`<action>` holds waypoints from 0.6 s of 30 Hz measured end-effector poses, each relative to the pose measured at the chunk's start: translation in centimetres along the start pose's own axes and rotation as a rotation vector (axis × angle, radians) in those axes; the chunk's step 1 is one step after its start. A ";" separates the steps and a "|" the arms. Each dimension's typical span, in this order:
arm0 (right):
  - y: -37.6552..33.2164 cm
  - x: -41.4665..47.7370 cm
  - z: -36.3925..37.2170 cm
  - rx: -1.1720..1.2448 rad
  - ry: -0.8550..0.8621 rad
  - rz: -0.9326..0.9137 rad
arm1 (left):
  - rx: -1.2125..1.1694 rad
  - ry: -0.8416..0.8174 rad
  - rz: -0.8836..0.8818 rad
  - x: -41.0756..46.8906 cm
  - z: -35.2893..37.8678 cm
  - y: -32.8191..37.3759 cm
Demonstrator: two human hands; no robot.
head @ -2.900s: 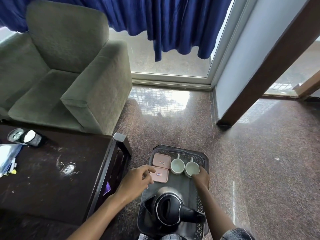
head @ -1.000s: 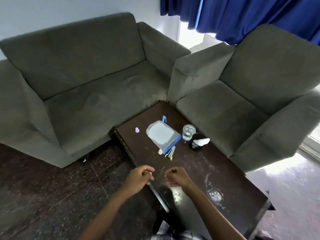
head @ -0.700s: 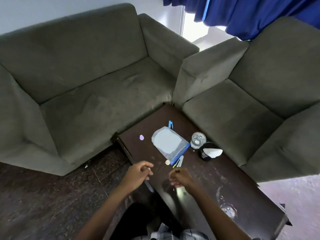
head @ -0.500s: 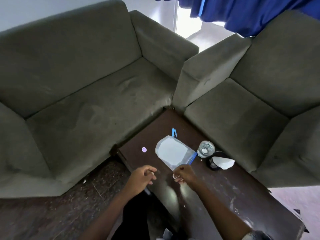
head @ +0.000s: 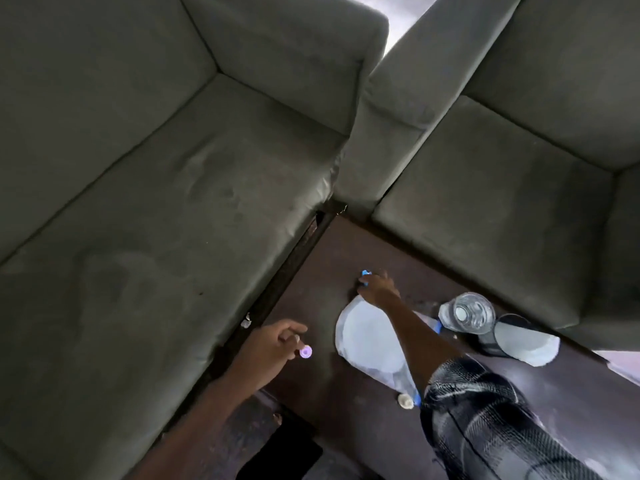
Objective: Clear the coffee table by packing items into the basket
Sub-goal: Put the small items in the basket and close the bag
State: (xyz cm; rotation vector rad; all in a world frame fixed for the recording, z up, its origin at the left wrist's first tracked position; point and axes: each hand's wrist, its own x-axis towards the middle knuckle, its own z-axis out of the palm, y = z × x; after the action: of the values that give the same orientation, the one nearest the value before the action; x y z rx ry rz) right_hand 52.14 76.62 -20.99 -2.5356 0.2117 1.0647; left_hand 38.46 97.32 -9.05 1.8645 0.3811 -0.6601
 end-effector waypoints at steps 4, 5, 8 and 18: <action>-0.4 0.9 1.8 -0.112 0.037 0.076 | 0.003 -0.008 -0.031 1.3 -1.5 -1.3; -0.4 1.0 1.8 -0.125 0.068 0.072 | -0.006 -0.002 -0.042 1.5 -1.7 -1.3; -0.8 0.2 1.3 0.000 0.153 0.039 | -0.013 0.006 -0.061 2.0 -1.6 -0.8; -1.7 -17.8 2.1 0.780 0.144 -0.265 | -0.014 -0.043 -0.021 2.2 7.1 4.0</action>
State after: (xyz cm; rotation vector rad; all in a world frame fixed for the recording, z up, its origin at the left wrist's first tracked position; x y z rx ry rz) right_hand 38.74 78.87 -9.21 -1.8592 0.2586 0.5429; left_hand 40.52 89.12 -9.35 1.8319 0.3771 -0.7090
